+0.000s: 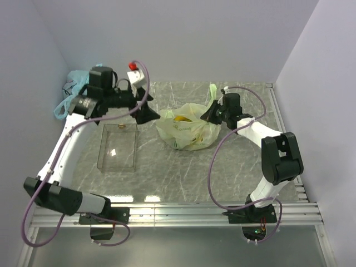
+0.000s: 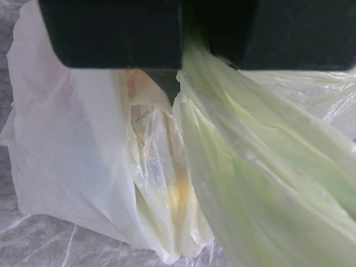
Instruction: Place the fake fruits into the plastic bag and tie a complex knot
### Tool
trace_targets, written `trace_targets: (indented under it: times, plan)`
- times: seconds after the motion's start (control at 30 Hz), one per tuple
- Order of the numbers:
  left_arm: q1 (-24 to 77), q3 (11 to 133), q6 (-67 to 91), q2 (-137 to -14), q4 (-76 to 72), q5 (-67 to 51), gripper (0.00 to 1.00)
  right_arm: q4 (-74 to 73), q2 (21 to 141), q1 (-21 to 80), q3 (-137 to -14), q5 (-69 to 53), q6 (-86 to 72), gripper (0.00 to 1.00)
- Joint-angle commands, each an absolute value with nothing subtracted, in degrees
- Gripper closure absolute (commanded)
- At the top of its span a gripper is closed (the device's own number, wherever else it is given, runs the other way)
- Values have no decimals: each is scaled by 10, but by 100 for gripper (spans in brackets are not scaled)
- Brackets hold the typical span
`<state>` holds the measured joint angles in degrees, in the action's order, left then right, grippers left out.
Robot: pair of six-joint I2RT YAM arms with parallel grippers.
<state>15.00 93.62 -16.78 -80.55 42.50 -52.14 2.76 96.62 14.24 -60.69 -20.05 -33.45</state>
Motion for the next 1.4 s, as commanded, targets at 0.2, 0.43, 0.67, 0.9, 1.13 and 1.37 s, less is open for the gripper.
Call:
trace_targets:
  times: [0.2,0.43,0.67,0.9,1.13,1.37]
  plan:
    - [237,801,-176,-804,225,-412,1,27,955,165,-622,-183,-316,100]
    - [249,789,-171,-840,167,-363,12,21,953,168,-623,-174,-297,100]
    - [163,867,-19,-872,152,-497,100,7,969,157,-640,-184,-242,100]
    - [181,910,33,-899,175,-564,100,-24,955,156,-720,-255,-164,58]
    - [186,882,62,-906,135,-529,100,-64,890,137,-786,-289,-87,32]
    - [185,889,71,-916,130,-529,100,-21,840,141,-809,-401,-16,27]
